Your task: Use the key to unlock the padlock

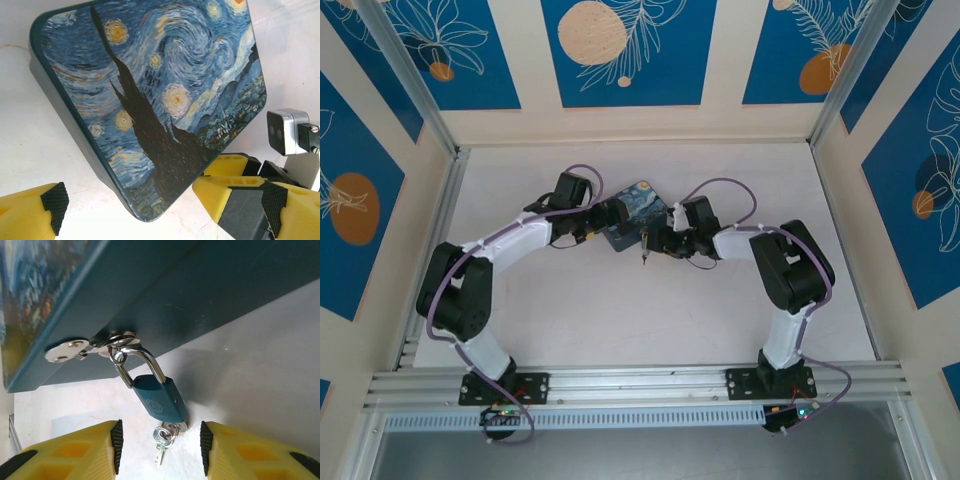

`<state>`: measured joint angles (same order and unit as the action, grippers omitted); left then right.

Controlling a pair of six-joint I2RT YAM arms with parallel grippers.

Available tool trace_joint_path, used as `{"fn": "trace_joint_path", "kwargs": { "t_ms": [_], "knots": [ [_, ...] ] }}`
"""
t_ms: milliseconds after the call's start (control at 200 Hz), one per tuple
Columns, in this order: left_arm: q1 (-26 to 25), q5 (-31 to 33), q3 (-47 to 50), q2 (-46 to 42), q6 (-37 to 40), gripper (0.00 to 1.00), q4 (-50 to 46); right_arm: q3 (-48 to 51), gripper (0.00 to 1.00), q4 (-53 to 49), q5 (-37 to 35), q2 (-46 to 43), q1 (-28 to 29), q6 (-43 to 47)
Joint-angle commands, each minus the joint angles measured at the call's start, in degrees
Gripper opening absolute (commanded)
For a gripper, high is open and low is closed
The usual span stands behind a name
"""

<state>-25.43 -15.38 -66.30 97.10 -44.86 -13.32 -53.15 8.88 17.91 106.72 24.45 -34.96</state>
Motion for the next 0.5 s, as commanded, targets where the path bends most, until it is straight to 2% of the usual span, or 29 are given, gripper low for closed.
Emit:
{"fn": "trace_joint_path", "kwargs": {
  "t_ms": [0,495],
  "knots": [
    [1.0,-1.5,-2.2,0.8,0.1,1.00,-0.6,-1.6,0.46,-2.5,-1.0,1.2,1.0,3.6],
    [2.3,-2.9,-2.1,0.9,-0.2,1.00,0.6,-4.7,0.41,-3.7,-5.3,5.4,3.0,3.7]
  ]
}}
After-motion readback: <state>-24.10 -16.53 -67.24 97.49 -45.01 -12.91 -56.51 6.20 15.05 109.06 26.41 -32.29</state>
